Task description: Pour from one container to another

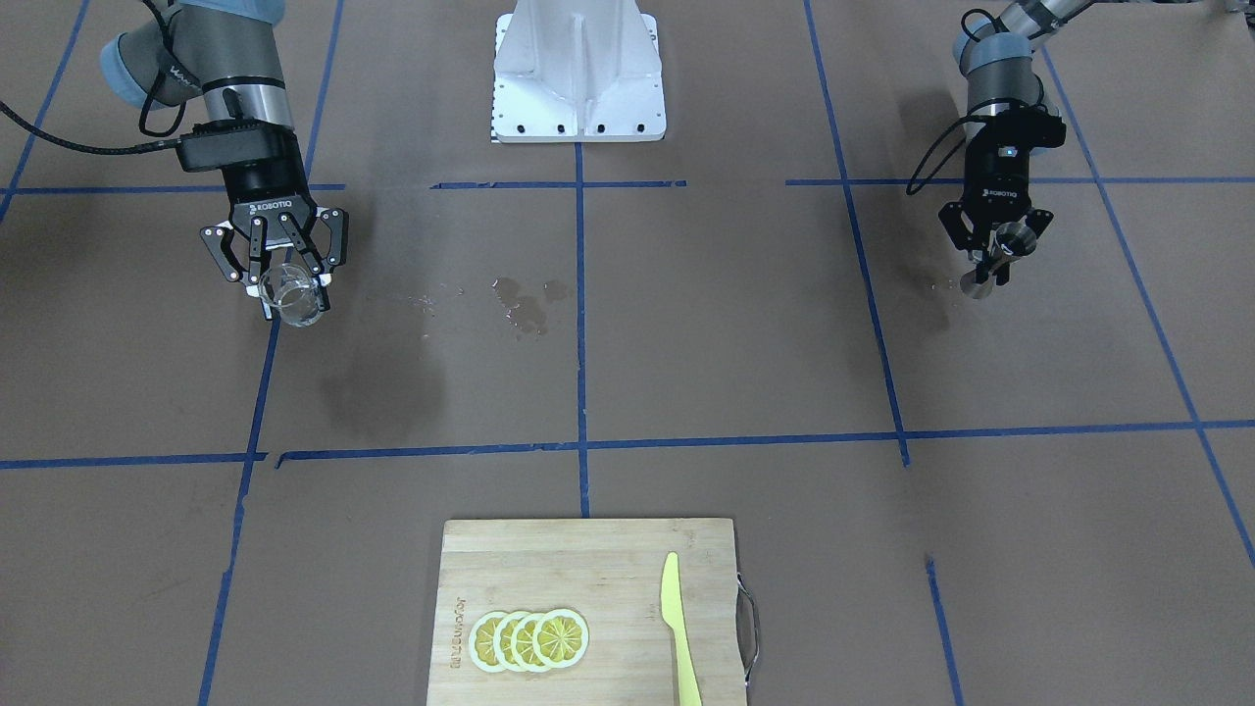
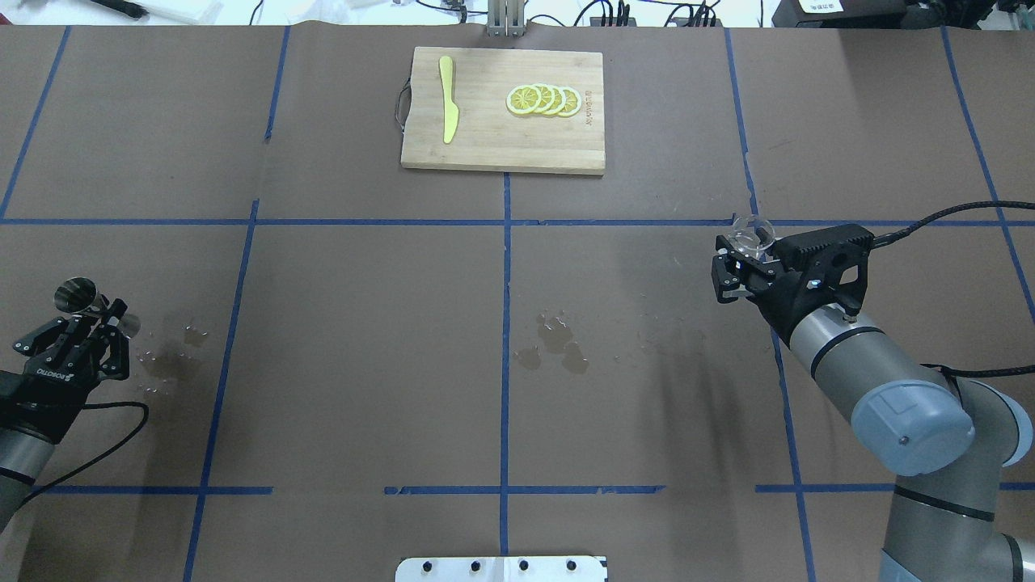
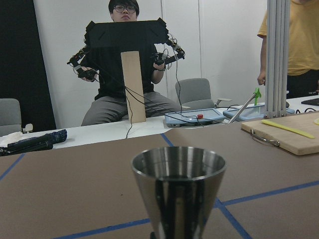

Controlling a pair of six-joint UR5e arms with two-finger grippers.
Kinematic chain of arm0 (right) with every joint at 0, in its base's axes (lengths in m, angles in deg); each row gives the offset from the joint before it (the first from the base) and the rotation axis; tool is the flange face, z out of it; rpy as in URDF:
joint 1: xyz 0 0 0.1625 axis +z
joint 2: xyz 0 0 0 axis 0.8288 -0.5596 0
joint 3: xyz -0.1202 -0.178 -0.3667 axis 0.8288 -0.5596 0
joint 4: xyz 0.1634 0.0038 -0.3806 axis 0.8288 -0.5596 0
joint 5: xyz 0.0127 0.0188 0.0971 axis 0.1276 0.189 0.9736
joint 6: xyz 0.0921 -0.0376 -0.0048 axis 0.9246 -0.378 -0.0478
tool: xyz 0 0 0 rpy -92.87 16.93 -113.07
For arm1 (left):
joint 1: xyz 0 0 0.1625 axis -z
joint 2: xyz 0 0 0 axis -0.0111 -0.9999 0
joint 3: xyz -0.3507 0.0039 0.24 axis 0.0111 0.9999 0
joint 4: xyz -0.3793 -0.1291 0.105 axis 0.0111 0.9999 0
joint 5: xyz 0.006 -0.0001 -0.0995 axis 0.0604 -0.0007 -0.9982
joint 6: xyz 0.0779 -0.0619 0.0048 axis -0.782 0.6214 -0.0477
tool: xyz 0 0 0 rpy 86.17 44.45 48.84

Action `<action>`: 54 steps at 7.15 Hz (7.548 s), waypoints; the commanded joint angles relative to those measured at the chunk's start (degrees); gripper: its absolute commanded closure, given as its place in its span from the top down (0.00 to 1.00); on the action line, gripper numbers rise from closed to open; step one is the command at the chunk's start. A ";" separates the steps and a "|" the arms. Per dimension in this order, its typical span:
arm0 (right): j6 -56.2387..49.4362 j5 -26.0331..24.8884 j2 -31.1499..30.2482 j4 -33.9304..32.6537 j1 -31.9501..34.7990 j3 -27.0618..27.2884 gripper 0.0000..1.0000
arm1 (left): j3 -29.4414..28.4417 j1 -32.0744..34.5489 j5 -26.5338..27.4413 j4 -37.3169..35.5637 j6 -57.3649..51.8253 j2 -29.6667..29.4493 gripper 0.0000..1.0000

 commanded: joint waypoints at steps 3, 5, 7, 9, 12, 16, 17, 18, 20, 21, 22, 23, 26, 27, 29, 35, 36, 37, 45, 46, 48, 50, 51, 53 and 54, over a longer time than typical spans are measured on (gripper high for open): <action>0.06 0.00 -0.21 0.03 0.00 -0.04 0.00 | -0.36 -0.86 -0.59 -0.87 11.83 0.27 0.00; 0.06 0.09 -0.12 -0.06 -0.09 -0.13 0.00 | -2.03 -1.74 -0.59 -0.95 16.96 0.19 0.00; 0.15 0.09 0.14 -0.06 -0.09 -0.22 0.00 | -2.03 -2.62 -0.51 -1.48 16.87 0.19 0.00; 0.15 0.09 0.23 -0.06 -0.09 -0.13 0.00 | -1.94 -2.98 -0.33 -1.48 13.29 0.19 0.00; 0.23 0.18 0.49 -0.06 -0.17 -0.13 0.00 | -2.03 -3.42 -0.33 -1.48 13.27 0.19 0.00; 0.23 0.18 0.58 -0.06 -0.17 -0.04 0.00 | -2.21 -3.94 -0.42 -1.48 13.27 0.19 0.00; 0.23 0.18 0.58 -0.06 -0.17 0.04 0.00 | -2.29 -4.21 -0.51 -1.57 13.27 0.19 0.00; 0.23 0.18 0.67 -0.06 -0.26 0.04 0.00 | -2.30 -4.56 -0.51 -1.65 13.27 0.19 0.00; 0.23 0.18 0.67 -0.06 -0.26 0.13 0.00 | -2.30 -4.65 -0.51 -1.66 13.27 0.19 0.00; 0.23 0.18 0.67 -0.06 -0.26 0.22 0.00 | -2.30 -4.65 -0.51 -1.66 13.18 0.27 0.00; 0.23 0.18 0.67 -0.06 -0.18 0.39 0.00 | -2.30 -4.65 -0.51 -1.66 13.09 0.19 0.09; 0.23 0.18 0.67 -0.06 -0.17 0.48 0.00 | -2.30 -4.65 -0.51 -1.66 13.00 0.27 0.09; 0.23 0.09 0.67 -0.06 -0.17 1.01 0.00 | -2.30 -4.82 -0.42 -1.83 12.83 0.63 0.38; 0.32 0.09 0.58 -0.06 -0.09 1.36 0.00 | -2.30 -4.91 -0.42 -1.83 12.83 0.63 0.43; 0.32 0.09 0.49 -0.06 -0.17 1.71 0.00 | -2.30 -5.00 -0.51 -1.83 12.74 0.63 0.47; 0.32 0.09 0.58 -0.06 -0.17 2.15 0.00 | -1.07 -5.17 -1.47 -0.78 12.74 2.38 1.00; 0.32 0.09 0.58 -0.06 -0.17 2.24 0.00 | 1.72 -5.44 -4.08 -0.78 12.74 4.47 1.00; 0.32 0.18 0.58 -0.15 -0.17 2.42 0.00 | 4.10 -5.53 -6.46 -0.86 12.74 7.36 1.00; 0.32 0.62 1.11 -0.23 -0.17 2.59 0.00 | 14.23 -5.18 -31.76 -1.66 12.74 23.37 1.00; 0.32 0.70 1.11 -0.23 -0.17 2.68 0.00 | 14.23 -5.00 -34.49 -1.66 12.74 26.61 1.00; 0.32 0.70 1.02 -0.23 -0.09 2.59 0.00 | 12.31 -4.39 -34.78 -1.74 12.74 28.75 1.00; 0.67 0.53 0.32 -0.15 -0.09 2.24 0.00 | 8.09 10.09 -47.95 -4.44 10.74 21.86 1.00; 0.85 0.18 0.06 -0.06 -0.09 1.72 0.00 | 7.90 24.74 -55.71 -10.12 -1.81 17.46 1.00; 1.89 -0.08 -2.30 0.20 -0.09 1.63 0.00 | 7.20 46.07 -71.71 -28.80 -13.26 4.54 1.00; 4.34 -0.09 -3.19 2.47 -0.09 1.54 0.00 | 5.28 52.50 -76.14 -34.64 -16.93 -1.34 1.00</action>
